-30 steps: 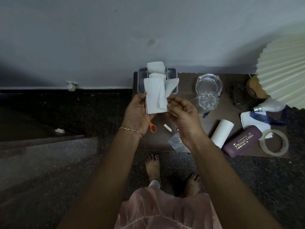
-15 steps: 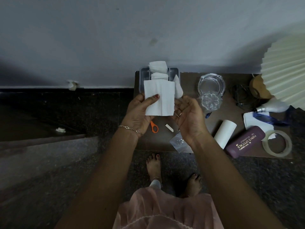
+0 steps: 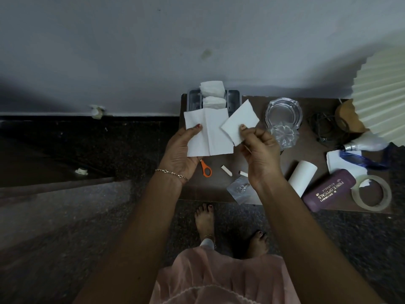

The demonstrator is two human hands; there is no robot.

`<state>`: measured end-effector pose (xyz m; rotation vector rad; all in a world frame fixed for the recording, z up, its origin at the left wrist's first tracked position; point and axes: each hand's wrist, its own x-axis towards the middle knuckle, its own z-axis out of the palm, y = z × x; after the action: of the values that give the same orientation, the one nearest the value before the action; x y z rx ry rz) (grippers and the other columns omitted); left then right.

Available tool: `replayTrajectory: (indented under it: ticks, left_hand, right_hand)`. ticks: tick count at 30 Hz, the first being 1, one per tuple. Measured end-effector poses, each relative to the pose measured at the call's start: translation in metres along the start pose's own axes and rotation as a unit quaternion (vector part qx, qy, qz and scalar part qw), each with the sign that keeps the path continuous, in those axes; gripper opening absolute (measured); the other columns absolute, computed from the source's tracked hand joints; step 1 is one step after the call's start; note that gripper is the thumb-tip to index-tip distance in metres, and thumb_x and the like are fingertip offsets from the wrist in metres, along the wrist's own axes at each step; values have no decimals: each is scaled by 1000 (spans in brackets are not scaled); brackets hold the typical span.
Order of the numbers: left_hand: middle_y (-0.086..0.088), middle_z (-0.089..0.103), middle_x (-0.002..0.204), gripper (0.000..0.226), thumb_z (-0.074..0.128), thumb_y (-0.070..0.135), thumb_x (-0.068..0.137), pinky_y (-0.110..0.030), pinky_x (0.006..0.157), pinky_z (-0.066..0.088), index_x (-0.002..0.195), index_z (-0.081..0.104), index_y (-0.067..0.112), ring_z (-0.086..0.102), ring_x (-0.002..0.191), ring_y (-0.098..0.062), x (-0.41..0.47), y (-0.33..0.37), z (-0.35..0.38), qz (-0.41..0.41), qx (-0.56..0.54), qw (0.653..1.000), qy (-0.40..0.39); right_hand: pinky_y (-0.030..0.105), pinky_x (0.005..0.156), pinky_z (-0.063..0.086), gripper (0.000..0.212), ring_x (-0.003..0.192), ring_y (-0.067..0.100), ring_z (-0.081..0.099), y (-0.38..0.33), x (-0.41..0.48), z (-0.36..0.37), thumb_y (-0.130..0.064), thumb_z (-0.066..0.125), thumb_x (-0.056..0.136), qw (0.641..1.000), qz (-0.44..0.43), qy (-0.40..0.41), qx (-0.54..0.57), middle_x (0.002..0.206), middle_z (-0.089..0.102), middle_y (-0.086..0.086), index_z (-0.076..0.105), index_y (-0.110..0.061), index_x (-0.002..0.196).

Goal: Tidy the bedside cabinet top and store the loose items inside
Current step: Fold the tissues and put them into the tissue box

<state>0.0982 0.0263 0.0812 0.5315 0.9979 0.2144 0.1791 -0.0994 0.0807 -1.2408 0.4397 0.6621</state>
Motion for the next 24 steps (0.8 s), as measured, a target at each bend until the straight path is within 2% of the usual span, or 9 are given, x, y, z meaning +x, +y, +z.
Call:
replayTrajectory:
  ticks: [3, 6, 8, 11, 13, 16, 19, 22, 24]
  left_hand:
    - [-9, 68, 110, 24, 58, 9, 90, -42, 86, 56, 114, 61, 11, 65, 101, -24, -2, 0, -1, -11, -44, 999, -10]
    - [-10, 72, 102, 26, 58, 8, 87, -41, 79, 59, 113, 60, 8, 70, 91, -23, -7, 2, -1, -24, -116, 992, -43]
    - [-11, 72, 100, 30, 59, 10, 83, -39, 76, 60, 113, 59, 7, 71, 88, -24, -9, 3, 0, -31, -136, 988, -68]
    - [-11, 73, 93, 21, 55, 10, 89, -35, 67, 60, 109, 60, 7, 72, 82, -22, -10, -1, 3, -43, -107, 992, -58]
    - [-13, 70, 103, 27, 56, 10, 91, -37, 71, 60, 117, 59, 5, 69, 90, -23, -6, -6, 5, -39, -61, 997, -36]
    - [-17, 63, 117, 27, 53, 7, 92, -41, 85, 56, 118, 58, 3, 63, 101, -27, -2, -12, 8, -18, 20, 1000, -16]
    - [-23, 58, 125, 28, 49, 8, 94, -41, 88, 51, 120, 56, -1, 60, 104, -29, -3, -15, 14, -13, 43, 998, -34]
    - [-21, 60, 124, 32, 51, 19, 95, -38, 87, 54, 122, 57, 2, 62, 104, -28, -7, -14, 20, -24, 40, 997, -58]
    - [-19, 62, 124, 36, 53, 22, 95, -37, 88, 55, 125, 56, 3, 63, 105, -27, -7, -15, 21, -25, 45, 997, -59]
  right_hand:
    - [26, 63, 45, 24, 61, 9, 45, 4, 4, -3, -2, 73, 80, 997, -35, 31, -54, 63, 46, -2, 57, -18, 71]
    - [35, 72, 42, 20, 63, 9, 40, 8, 7, -5, -2, 70, 82, 989, -75, 52, -115, 64, 38, -5, 63, -21, 79]
    - [36, 77, 47, 21, 69, 9, 47, 10, 7, -6, 1, 66, 84, 982, -105, 42, -154, 72, 51, -4, 66, -20, 88]
    - [28, 86, 53, 26, 91, 15, 64, 12, 1, -5, 6, 57, 87, 973, -122, -5, -198, 97, 68, 2, 69, -15, 95]
    - [26, 86, 53, 29, 95, 11, 66, 14, -2, -2, 5, 57, 87, 965, -136, -33, -224, 99, 70, -1, 69, -20, 92]
    - [24, 71, 53, 19, 78, 2, 64, 18, -5, 2, -9, 66, 83, 947, -156, -29, -280, 97, 70, -4, 69, -26, 90]
    - [28, 75, 54, 17, 86, 9, 64, 20, -7, 4, -30, 74, 76, 919, -202, -4, -338, 96, 67, -8, 66, -28, 91]
    - [24, 76, 48, 27, 92, 8, 59, 17, -10, 6, -33, 78, 73, 872, -245, 11, -423, 94, 60, -12, 63, -24, 94]
    - [20, 76, 44, 31, 94, 7, 56, 15, -10, 7, -32, 79, 72, 856, -258, 10, -449, 98, 61, -9, 63, -22, 96]
